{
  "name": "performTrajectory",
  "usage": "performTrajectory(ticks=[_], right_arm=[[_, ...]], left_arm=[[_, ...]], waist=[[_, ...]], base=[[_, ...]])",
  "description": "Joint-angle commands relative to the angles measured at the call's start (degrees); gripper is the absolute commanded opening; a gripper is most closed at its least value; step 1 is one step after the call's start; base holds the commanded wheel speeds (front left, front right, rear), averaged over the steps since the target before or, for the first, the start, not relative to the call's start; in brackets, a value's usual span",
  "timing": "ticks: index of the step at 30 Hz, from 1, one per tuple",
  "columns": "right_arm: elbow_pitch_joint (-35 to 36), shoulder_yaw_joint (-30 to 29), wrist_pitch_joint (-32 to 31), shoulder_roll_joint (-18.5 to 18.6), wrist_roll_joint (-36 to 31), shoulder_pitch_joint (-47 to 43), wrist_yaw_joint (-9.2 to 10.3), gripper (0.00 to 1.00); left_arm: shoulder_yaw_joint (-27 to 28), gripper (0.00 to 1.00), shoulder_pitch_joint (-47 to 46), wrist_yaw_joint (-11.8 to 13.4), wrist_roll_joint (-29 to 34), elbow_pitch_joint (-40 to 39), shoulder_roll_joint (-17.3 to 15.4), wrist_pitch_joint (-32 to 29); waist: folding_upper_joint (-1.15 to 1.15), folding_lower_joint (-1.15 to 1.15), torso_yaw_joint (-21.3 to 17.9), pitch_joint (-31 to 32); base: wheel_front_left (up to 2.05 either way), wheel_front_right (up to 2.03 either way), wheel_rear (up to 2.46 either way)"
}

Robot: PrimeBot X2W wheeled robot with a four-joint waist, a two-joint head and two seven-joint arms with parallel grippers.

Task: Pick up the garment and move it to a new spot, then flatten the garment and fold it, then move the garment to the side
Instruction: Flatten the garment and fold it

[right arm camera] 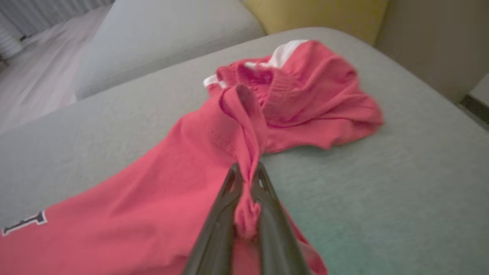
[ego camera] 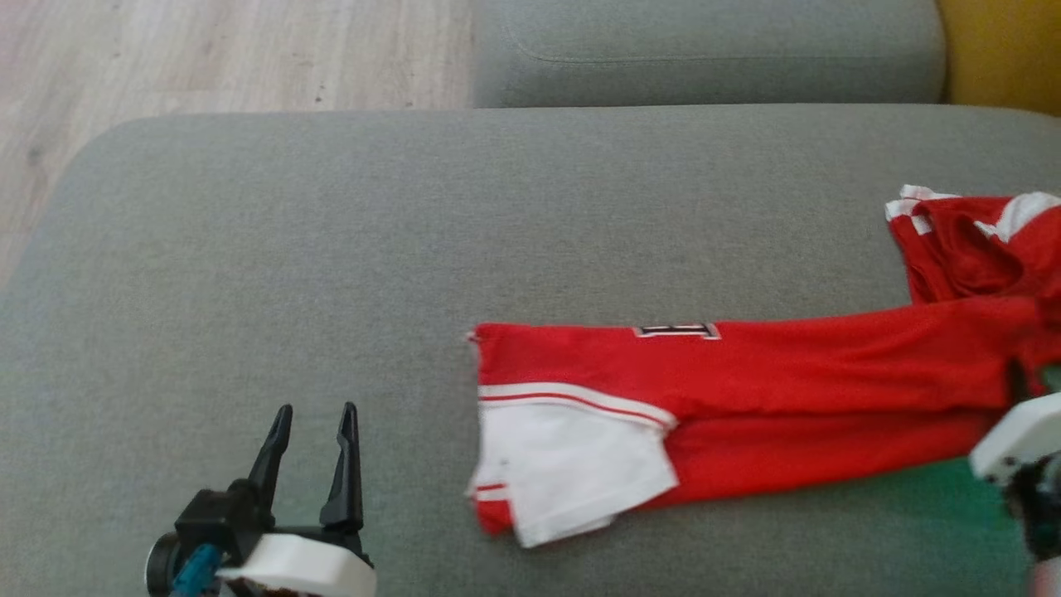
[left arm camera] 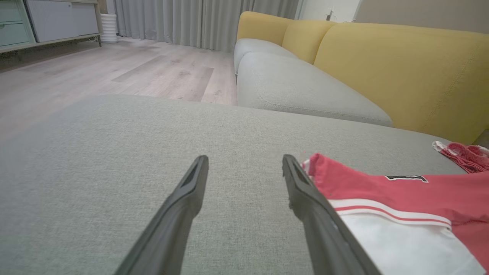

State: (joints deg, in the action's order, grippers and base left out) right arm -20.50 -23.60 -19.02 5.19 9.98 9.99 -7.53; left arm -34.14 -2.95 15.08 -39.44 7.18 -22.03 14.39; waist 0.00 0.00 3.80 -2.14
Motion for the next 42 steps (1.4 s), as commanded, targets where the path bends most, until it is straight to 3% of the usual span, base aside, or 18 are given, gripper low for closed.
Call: performTrajectory(ticks=[1, 5, 9, 15, 22, 33, 42], right_arm=[[3.52, 0.43, -0.77, 1.45, 0.57, 1.69, 0.04, 0.00], [9.35, -1.03, -3.53, 0.62, 1.08, 0.53, 0.04, 0.00], [13.84, 2.09, -5.83, -1.16, 4.30, -0.68, 0.04, 0.00], [18.79, 11.26, -7.76, -2.24, 10.48, -3.91, 0.04, 0.00], [19.92, 23.48, -5.98, -2.29, 18.97, -5.95, 0.04, 0.00], [12.07, 41.77, 0.44, -2.31, 30.26, -3.70, 0.04, 0.00], [0.19, 47.01, 6.14, -2.31, 32.87, 2.17, 0.04, 0.00]], left_arm=[[2.32, 1.00, -2.15, -0.32, 0.34, -1.39, -0.38, 0.61], [1.85, 1.00, -2.82, -0.83, 0.57, -0.79, 0.12, 0.61], [2.05, 1.00, -3.22, -1.16, 0.67, -0.32, 0.35, 0.61], [1.85, 1.00, -3.05, -1.70, 0.84, 0.44, 0.34, 0.61], [1.79, 1.00, -2.29, -1.75, 0.62, 0.54, 0.25, 0.60], [1.27, 1.00, -2.13, -2.21, 1.06, 0.31, -0.25, 0.43], [0.99, 1.00, -1.77, -2.38, 0.86, 0.85, 0.17, 0.42]], waist=[[0.00, 0.00, -0.36, -0.24], [0.00, 0.00, -0.94, -0.62], [0.00, 0.00, -1.05, -0.67], [0.00, 0.00, 0.54, 0.57], [0.00, 0.00, 2.83, 1.66], [0.00, 0.00, 8.52, 2.04], [0.00, 0.00, 10.60, 2.15]], base=[[0.00, 0.00, 0.00], [0.00, 0.00, 0.00], [0.00, 0.00, 0.00], [0.00, 0.00, 0.00], [0.00, 0.00, 0.00], [0.00, 0.00, 0.00], [0.00, 0.00, 0.00]])
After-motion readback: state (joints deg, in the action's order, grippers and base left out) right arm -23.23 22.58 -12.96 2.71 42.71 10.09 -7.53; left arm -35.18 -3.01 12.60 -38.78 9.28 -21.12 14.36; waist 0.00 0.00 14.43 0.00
